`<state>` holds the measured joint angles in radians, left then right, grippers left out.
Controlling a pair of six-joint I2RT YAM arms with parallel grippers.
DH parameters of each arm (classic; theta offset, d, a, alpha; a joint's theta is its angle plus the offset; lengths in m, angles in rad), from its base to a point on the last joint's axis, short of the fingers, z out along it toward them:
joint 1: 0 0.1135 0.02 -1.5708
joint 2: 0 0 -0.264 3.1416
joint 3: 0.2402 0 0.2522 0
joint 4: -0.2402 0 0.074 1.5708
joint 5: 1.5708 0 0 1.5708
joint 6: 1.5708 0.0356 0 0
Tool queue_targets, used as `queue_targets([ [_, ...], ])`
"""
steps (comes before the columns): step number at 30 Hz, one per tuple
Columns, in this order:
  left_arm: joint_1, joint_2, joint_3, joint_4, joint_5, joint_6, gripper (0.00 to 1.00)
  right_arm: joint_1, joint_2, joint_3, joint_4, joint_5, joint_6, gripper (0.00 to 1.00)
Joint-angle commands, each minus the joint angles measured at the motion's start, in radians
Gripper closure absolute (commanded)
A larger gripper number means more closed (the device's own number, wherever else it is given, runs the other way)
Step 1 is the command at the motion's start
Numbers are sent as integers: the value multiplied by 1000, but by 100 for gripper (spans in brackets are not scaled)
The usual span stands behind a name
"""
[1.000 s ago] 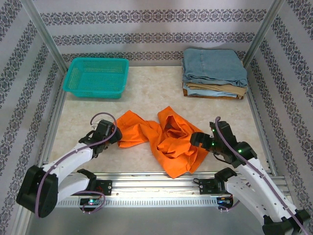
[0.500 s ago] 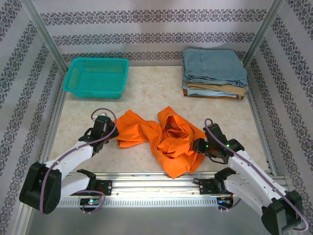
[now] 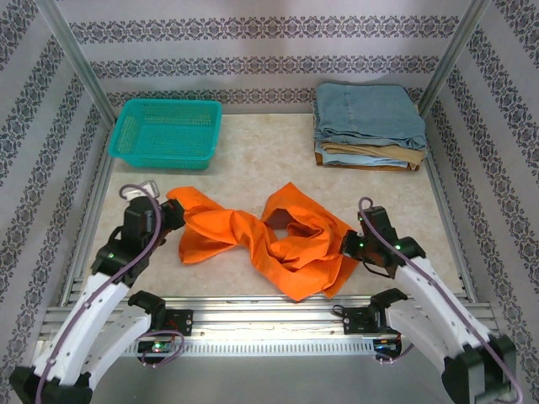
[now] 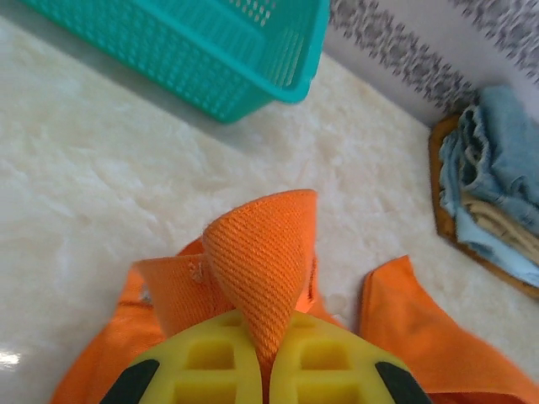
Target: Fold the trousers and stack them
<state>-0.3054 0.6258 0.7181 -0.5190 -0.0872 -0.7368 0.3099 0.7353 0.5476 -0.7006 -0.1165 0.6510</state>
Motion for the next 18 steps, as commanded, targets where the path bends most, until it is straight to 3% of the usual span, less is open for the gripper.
queue_targets([
  [1,15,-58,114,-157,-83,25,100,-4,-112,128,-127,104,-9,100],
  [5,15,-50,229,-208,-115,57,100,-8,-90,253,-157,145,-23,100],
  [12,27,81,329,-165,-301,173,100,-1,45,453,13,129,7,100],
  [15,84,164,344,-111,-321,203,100,5,145,566,84,167,-10,100],
  [18,218,234,334,-59,-234,179,100,-56,254,637,169,192,-3,100],
])
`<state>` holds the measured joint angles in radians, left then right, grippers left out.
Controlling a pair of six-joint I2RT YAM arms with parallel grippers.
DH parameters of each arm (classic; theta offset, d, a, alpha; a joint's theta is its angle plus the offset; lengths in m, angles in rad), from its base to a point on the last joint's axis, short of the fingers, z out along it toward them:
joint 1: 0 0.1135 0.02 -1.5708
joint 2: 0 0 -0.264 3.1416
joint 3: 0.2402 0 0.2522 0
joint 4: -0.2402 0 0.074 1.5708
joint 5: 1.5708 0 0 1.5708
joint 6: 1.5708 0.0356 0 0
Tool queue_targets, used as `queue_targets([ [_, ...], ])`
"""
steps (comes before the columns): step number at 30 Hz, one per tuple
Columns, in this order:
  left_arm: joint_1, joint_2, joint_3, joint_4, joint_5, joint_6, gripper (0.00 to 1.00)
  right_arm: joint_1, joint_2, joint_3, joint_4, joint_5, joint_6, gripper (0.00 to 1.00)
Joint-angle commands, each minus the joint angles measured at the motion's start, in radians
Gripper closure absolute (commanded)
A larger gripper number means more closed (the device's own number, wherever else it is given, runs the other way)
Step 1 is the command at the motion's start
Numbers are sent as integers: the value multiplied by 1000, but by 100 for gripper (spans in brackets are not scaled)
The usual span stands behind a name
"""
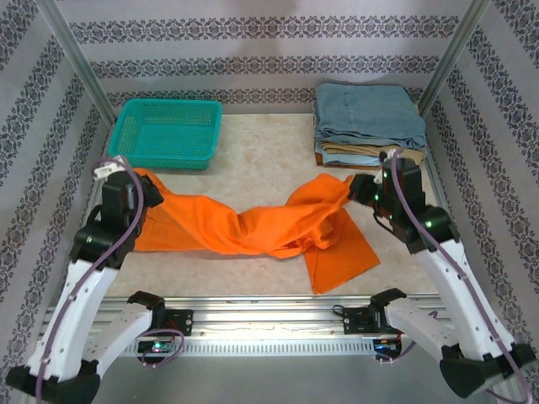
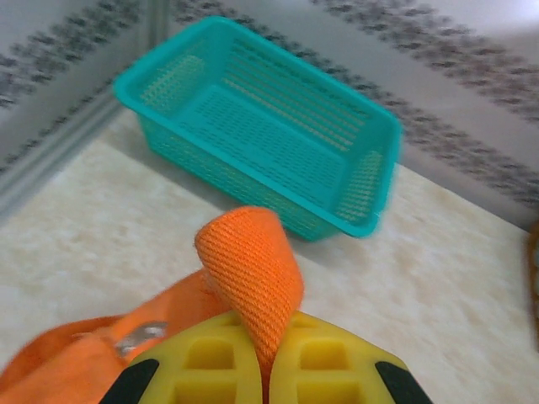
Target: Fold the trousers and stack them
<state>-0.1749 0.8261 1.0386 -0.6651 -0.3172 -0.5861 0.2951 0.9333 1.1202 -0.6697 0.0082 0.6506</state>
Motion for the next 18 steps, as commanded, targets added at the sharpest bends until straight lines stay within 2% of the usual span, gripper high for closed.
queue_targets([
  [1,156,53,-2,109,61,-1,100,-81,107,85,171,46,16,100],
  [4,319,109,-59,183,232,-76,100,-173,290,170,215,1,44,100],
  [8,430,180,-99,229,348,-103,100,-250,526,310,213,-93,63,100],
  [12,462,175,-109,264,371,-93,100,-262,565,345,243,-109,59,100],
  [18,489,267,-10,296,460,-104,100,-295,543,383,254,-171,43,100],
])
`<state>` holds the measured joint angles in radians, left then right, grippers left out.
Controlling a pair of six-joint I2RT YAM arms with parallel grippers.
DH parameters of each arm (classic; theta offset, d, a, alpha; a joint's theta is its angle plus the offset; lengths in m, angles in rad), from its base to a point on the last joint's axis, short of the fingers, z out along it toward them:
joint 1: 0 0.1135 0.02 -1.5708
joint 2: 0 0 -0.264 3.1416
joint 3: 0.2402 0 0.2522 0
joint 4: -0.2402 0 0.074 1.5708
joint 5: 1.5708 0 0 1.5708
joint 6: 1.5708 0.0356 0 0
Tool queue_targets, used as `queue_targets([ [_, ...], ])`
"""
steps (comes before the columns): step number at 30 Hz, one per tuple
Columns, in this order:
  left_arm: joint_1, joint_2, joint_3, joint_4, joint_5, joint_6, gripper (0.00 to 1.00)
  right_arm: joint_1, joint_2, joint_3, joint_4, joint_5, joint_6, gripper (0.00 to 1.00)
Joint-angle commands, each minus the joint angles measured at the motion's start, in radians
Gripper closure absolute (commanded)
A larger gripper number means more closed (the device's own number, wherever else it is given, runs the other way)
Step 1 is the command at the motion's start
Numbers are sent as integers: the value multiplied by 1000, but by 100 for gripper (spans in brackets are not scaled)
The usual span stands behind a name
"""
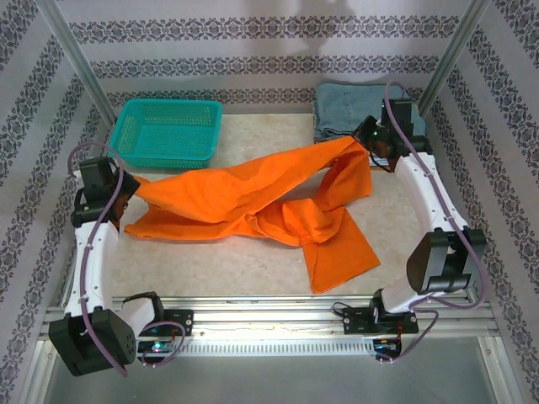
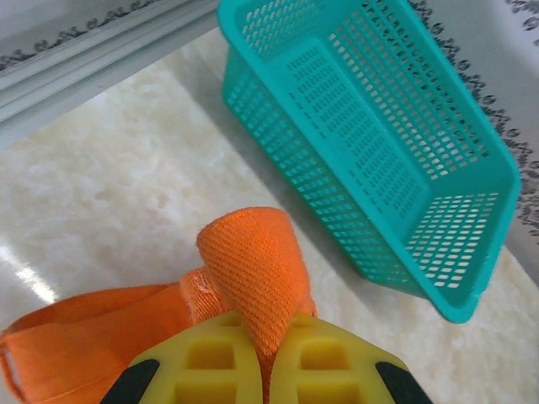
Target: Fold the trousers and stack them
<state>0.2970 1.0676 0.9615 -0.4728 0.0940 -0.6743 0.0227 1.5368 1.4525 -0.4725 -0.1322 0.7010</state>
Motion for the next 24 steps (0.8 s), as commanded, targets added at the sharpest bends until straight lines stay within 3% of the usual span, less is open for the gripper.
queue_targets([
  [1,17,26,78,101,71,-19,100,-23,-89,32,59,-45,-11,100],
  [4,17,-75,42,91,112,-27,100,-19,-251,-120,84,-76,-6,100],
  [9,19,-403,-106,-46,153,-44,100,-9,-719,-524,65,-24,16,100],
  [14,12,-641,-214,-166,271,-54,99,-14,-1150,-813,-102,9,14,100],
  [15,9,-663,-224,-169,297,-64,82,-14,-1203,-832,-140,9,11,100],
  [16,5,-688,-236,-151,344,-70,47,-15,-1251,-848,-176,4,7,84],
  [17,4,-708,-249,-131,396,-82,20,-15,-1287,-863,-205,-4,6,62],
  [18,4,-723,-253,-122,426,-91,11,-15,-1311,-874,-227,-13,8,47],
  [20,2,-737,-253,-66,517,-98,3,-15,-1335,-889,-272,-40,22,35],
  [24,2,-715,-206,85,619,-138,9,-14,-1297,-873,-289,-79,29,35],
])
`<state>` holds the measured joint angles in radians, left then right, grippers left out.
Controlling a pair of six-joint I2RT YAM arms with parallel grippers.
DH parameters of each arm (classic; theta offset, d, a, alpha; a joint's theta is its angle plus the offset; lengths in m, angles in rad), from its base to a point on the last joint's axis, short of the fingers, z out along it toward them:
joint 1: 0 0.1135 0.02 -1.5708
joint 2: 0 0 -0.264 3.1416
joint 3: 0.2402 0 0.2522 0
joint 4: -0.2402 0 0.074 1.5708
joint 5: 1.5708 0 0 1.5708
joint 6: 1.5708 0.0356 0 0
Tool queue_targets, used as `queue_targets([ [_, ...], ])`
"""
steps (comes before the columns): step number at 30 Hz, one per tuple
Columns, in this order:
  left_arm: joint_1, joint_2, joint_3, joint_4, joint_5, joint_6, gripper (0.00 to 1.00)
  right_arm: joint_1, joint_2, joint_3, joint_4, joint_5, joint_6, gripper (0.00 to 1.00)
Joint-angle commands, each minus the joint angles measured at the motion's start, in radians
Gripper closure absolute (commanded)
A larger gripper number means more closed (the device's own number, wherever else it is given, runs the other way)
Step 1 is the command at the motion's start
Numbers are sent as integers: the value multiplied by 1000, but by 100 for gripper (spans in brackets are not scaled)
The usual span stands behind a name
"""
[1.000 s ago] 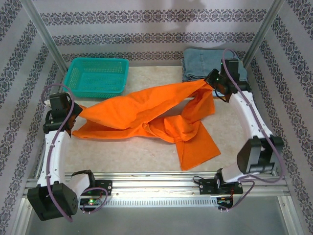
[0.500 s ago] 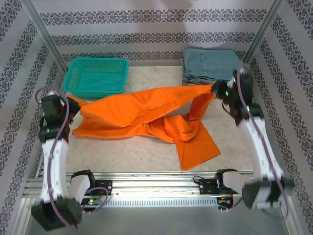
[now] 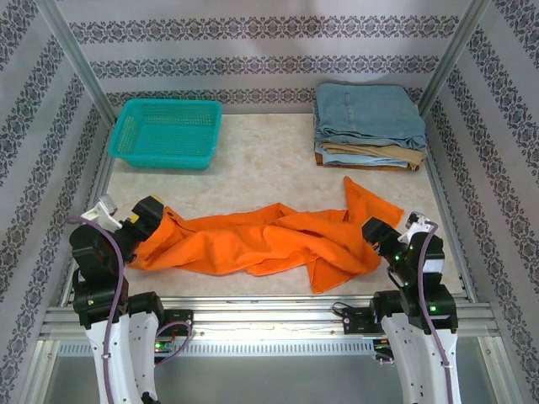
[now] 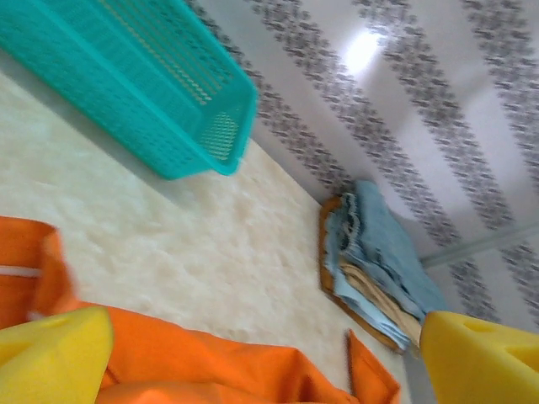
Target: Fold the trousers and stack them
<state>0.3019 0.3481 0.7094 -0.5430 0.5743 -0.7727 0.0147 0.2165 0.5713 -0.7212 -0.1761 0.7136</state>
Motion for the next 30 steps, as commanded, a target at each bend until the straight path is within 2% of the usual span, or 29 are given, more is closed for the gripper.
queue_targets([
  [1,-3,25,54,187,143,-54,15,-5,39,16,-29,-48,12,37],
  [5,-13,229,11,322,170,-141,55,25,189,44,97,-126,-1,40],
  [6,-38,290,0,333,143,-122,57,50,270,63,132,-122,-22,36],
  [7,-67,339,-3,337,107,-89,55,80,335,86,156,-107,-48,33],
  [9,-170,454,22,319,-1,2,38,180,534,148,208,-54,-110,26],
  [12,-322,674,103,258,-186,125,21,300,811,277,229,-10,-205,18],
  [14,-359,814,151,220,-273,171,13,351,968,356,208,7,-244,17],
  [19,-366,964,113,183,-460,213,9,469,1124,422,172,29,-364,15],
  [21,-366,983,83,153,-505,213,14,495,1149,414,162,30,-376,15],
  [23,-366,967,36,149,-552,200,18,505,1163,392,174,7,-376,20],
  [25,-366,929,-20,172,-569,184,33,512,1177,377,174,-15,-378,30],
  [28,-366,882,-87,182,-581,167,72,524,1165,351,177,-22,-369,65],
  [29,-366,867,-100,179,-586,162,92,525,1153,341,177,-23,-363,75],
  [30,-365,852,-114,178,-579,161,100,526,1134,332,178,-31,-359,84],
])
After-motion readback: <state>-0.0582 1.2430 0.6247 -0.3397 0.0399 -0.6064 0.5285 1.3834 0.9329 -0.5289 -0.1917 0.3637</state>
